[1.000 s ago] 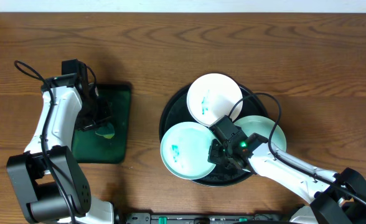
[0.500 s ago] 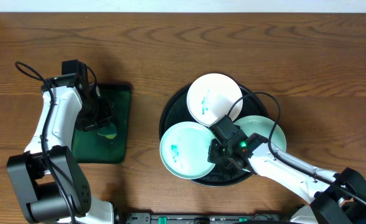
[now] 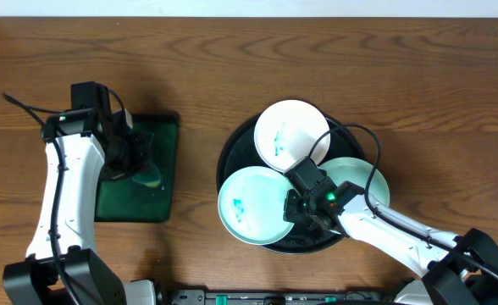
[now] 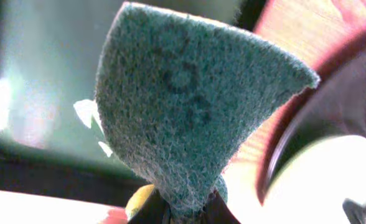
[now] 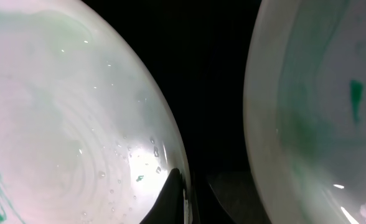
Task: Clean dirty plates on tray and stack at the side
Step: 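Carry the sponge with the left gripper over to the tray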
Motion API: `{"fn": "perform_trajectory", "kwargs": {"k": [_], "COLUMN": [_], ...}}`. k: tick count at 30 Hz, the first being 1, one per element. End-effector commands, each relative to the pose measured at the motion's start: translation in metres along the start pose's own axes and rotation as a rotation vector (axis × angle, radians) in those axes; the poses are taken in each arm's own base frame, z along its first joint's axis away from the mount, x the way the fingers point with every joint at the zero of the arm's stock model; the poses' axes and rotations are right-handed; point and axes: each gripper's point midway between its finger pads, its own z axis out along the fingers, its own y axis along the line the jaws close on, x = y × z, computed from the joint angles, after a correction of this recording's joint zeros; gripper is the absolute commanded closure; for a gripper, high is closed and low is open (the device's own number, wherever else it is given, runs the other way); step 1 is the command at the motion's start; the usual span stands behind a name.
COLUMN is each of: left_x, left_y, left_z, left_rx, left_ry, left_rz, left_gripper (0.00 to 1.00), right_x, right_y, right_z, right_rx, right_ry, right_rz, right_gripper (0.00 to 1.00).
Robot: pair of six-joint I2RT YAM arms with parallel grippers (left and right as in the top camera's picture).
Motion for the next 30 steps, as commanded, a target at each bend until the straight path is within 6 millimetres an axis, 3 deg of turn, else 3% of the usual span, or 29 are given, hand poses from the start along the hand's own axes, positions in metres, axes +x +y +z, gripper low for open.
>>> {"fn": "perform_trajectory", "kwargs": {"k": [1, 4, 10, 30], "left_x": [0.008, 0.015, 0.027, 0.063], "left_y": [-0.037, -0.057, -0.078, -0.117], "left_z": [-0.007, -0.008, -0.004, 0.002], "left_rx": [0.178, 0.245, 0.255, 0.263], "left_ry": [0.031, 0.053, 0.08, 0.163], "left_rz": [0.097, 0.145, 0.221, 0.356], "left_gripper": [0.93, 0.93, 0.93, 0.93], "right_x": [0.0, -0.001, -0.001, -0.009], "right_y": [-0.008, -0.007, -0.007, 0.004], "right_z": [0.003, 0.003, 0.003, -0.003], "right_rx": [0.041, 0.041, 0.042, 0.022], "right_ry": [-0.018, -0.022, -0.019, -0.038], "right_rz": [-0.048, -0.073, -0.189, -0.284], "right_gripper": [0.99, 0.99, 0.99, 0.99]}}
